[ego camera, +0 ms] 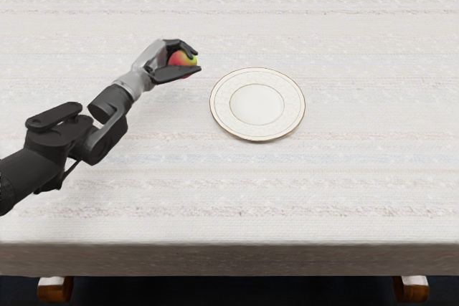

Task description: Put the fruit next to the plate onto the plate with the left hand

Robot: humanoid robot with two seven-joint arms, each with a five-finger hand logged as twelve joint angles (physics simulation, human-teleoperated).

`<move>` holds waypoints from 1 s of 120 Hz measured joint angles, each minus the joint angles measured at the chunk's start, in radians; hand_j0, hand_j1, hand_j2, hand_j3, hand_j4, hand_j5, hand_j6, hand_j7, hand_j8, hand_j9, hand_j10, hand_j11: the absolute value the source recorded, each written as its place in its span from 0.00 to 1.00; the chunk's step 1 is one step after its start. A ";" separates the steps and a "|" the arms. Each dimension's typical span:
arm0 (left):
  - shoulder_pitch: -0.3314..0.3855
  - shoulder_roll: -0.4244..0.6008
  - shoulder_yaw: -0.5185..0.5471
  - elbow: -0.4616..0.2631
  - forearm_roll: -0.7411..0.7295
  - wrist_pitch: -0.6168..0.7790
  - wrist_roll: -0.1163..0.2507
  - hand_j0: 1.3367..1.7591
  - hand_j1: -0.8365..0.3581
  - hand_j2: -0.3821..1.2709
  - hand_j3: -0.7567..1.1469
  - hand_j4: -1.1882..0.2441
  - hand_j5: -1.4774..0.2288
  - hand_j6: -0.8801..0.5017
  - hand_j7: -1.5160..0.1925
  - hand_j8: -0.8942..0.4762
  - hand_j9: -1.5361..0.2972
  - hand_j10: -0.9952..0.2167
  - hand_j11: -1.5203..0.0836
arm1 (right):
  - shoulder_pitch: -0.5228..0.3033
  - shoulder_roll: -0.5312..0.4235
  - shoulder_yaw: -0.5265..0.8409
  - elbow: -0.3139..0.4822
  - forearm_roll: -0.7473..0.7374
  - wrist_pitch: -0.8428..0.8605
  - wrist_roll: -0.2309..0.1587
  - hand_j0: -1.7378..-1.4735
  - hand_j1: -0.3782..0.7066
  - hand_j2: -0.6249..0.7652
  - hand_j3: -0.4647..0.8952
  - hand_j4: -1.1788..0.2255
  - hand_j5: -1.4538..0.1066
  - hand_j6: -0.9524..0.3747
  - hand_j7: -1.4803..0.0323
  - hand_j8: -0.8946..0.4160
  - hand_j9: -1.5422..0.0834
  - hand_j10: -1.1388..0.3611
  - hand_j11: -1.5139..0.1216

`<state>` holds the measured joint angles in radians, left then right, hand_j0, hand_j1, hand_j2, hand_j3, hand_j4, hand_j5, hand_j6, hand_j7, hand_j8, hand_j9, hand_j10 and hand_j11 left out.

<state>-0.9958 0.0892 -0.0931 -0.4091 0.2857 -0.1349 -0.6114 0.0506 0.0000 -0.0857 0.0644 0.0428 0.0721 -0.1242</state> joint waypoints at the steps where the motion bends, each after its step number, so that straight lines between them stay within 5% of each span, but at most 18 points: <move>1: -0.005 -0.006 0.000 0.000 0.000 0.000 0.000 0.69 0.31 0.34 0.40 0.23 0.20 0.39 0.19 0.54 0.16 0.53 0.18 | 0.000 0.000 0.000 0.000 0.000 0.000 0.000 0.30 0.03 0.45 0.34 0.84 0.93 0.72 0.98 0.68 0.95 0.76 0.93; 10: -0.029 -0.056 0.021 0.001 0.005 0.010 0.000 0.68 0.28 0.42 0.40 0.23 0.20 0.40 0.19 0.54 0.16 0.54 0.17 | 0.000 0.000 0.000 0.000 0.000 0.000 0.000 0.30 0.03 0.45 0.34 0.84 0.93 0.72 0.98 0.68 0.95 0.76 0.93; 54: -0.088 -0.089 0.111 -0.004 0.040 0.080 -0.002 0.69 0.31 0.38 0.40 0.24 0.19 0.41 0.19 0.53 0.16 0.54 0.15 | 0.000 0.000 0.000 0.000 0.000 0.000 0.000 0.30 0.03 0.45 0.34 0.84 0.93 0.72 0.98 0.68 0.95 0.76 0.93; 75: -0.107 -0.089 0.092 -0.070 0.043 0.084 -0.001 0.69 0.33 0.32 0.40 0.24 0.20 0.40 0.18 0.51 0.17 0.53 0.16 | 0.000 0.000 0.000 0.000 0.000 0.000 0.000 0.30 0.03 0.45 0.34 0.84 0.93 0.72 0.98 0.68 0.95 0.76 0.93; 120: -0.073 -0.089 0.196 -0.106 0.125 0.132 -0.001 0.70 0.33 0.33 0.40 0.24 0.23 0.39 0.19 0.50 0.18 0.52 0.17 | 0.000 0.000 0.000 0.000 0.000 0.000 0.000 0.30 0.03 0.45 0.34 0.84 0.93 0.72 0.98 0.68 0.95 0.76 0.93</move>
<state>-1.0689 0.0002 0.1026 -0.5147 0.4106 -0.0034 -0.6122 0.0506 0.0000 -0.0857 0.0644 0.0427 0.0721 -0.1242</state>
